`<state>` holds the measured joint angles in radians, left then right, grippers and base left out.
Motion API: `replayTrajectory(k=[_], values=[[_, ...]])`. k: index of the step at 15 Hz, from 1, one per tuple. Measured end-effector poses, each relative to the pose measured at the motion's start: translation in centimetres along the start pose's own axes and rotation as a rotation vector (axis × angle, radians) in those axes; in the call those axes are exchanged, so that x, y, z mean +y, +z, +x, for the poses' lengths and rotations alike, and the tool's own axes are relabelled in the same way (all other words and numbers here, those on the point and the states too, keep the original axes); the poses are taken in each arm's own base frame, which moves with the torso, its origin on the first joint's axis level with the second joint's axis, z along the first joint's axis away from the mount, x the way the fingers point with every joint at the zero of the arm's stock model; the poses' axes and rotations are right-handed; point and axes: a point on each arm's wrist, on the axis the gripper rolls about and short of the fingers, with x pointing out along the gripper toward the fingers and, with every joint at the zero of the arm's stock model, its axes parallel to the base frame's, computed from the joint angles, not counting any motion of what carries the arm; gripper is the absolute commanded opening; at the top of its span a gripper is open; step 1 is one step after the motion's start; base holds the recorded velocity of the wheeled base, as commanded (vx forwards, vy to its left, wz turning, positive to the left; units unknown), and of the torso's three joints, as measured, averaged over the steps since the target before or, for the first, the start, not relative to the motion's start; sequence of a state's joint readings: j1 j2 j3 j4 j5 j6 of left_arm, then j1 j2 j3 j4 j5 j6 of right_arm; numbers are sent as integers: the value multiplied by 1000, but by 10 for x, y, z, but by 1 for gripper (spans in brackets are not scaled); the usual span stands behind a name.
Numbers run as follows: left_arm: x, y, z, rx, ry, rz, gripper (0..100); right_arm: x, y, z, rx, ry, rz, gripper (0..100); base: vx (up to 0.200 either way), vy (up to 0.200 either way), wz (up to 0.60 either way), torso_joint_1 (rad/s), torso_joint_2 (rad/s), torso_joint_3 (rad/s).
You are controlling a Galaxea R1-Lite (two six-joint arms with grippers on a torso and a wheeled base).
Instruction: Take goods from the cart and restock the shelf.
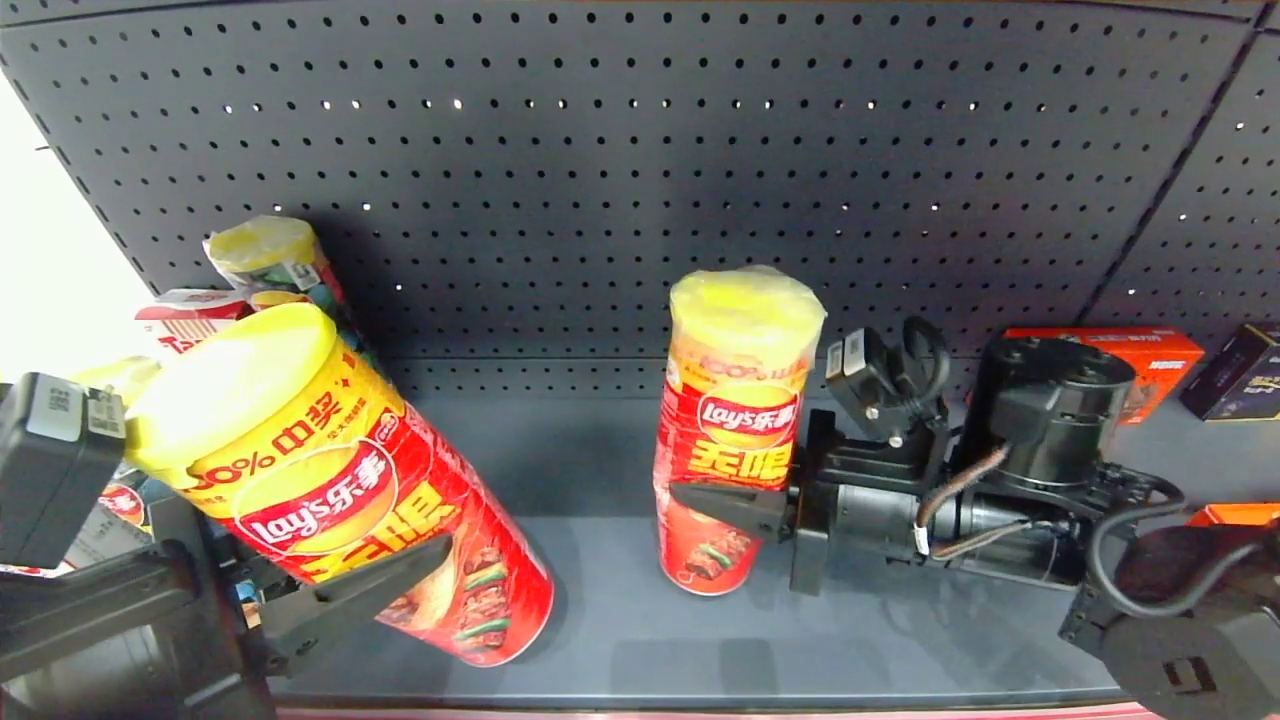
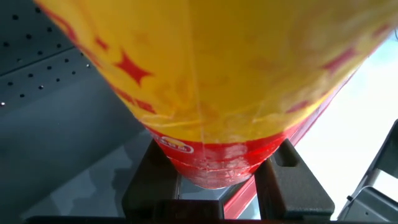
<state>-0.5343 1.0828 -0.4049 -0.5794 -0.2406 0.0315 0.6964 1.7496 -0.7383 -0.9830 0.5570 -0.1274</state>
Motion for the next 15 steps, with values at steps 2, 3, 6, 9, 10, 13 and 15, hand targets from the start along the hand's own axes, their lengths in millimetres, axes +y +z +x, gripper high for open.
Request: replayTrajectory(k=[2, 3, 6, 9, 10, 13, 15], values=[[1, 2, 3, 1, 0, 0, 0, 11, -5, -7, 24, -21, 8, 0, 0, 0, 0, 0, 0, 0], [1, 2, 4, 1, 0, 0, 0, 15, -7, -9, 34, -20, 11, 0, 0, 0, 0, 0, 0, 0], [2, 2, 6, 7, 1, -2, 0, 19, -12, -12, 29, -17, 6, 0, 0, 0, 0, 0, 0, 0], [3, 2, 6, 9, 8, -3, 0, 19, -18, -10, 18, -24, 0, 0, 0, 0, 0, 0, 0, 0], [3, 2, 6, 9, 10, -3, 0, 19, -22, -10, 24, -23, 3, 0, 0, 0, 0, 0, 0, 0], [4, 1, 6, 11, 12, -4, 0, 19, -28, -8, 44, -20, 13, 0, 0, 0, 0, 0, 0, 0], [3, 1, 6, 11, 11, -3, 0, 18, -32, -6, 44, -21, 13, 0, 0, 0, 0, 0, 0, 0]])
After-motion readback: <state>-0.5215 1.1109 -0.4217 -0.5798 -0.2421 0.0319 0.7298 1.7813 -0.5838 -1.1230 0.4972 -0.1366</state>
